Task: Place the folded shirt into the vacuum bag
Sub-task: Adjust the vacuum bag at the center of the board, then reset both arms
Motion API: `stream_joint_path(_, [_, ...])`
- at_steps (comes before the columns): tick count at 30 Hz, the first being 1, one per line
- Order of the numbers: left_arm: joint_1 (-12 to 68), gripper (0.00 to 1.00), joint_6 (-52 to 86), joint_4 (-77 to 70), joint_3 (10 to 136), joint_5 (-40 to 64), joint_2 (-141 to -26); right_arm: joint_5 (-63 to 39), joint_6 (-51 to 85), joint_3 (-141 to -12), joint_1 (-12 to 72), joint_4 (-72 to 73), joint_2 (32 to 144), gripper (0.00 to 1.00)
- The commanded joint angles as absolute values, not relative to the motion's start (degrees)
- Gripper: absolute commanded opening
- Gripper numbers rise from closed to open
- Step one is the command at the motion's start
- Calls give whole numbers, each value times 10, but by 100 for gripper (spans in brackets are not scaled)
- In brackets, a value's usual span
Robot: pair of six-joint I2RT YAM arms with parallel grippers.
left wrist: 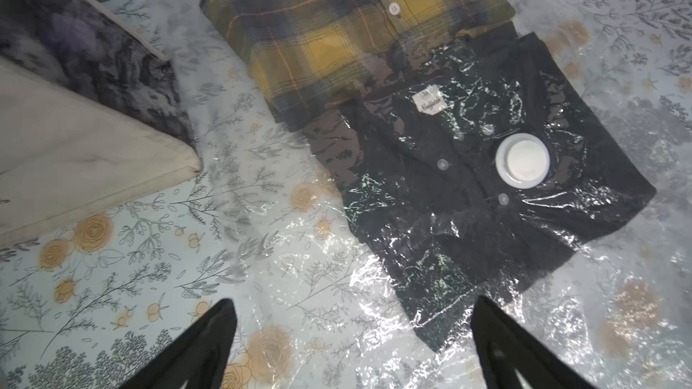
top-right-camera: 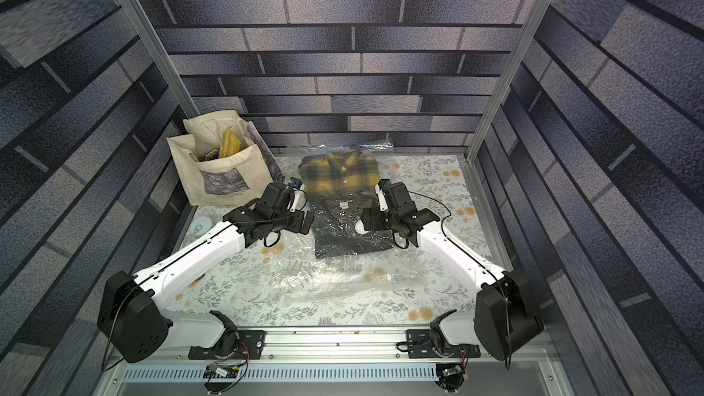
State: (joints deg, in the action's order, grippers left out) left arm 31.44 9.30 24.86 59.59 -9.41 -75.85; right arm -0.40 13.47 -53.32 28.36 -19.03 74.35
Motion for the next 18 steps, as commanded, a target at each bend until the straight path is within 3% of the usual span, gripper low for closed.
stream_joint_path(1, [296,100,113,157,549,-204,-713,107,31,-491,273,-98,708,97])
stream_joint_path(5, [293,100,28,39,466,-263,-687,238,44,-451,227,-41,678,100])
stream_joint_path(10, [220,100,58,-53,384,-333,-636,278,64,-375,131,55,662,100])
stream_joint_path(14, [148,100,72,-120,312,-375,-620,283,56,-339,102,133,703,100])
stream_joint_path(18, [67,100,90,-182,264,-340,-640,256,35,-320,88,214,761,100])
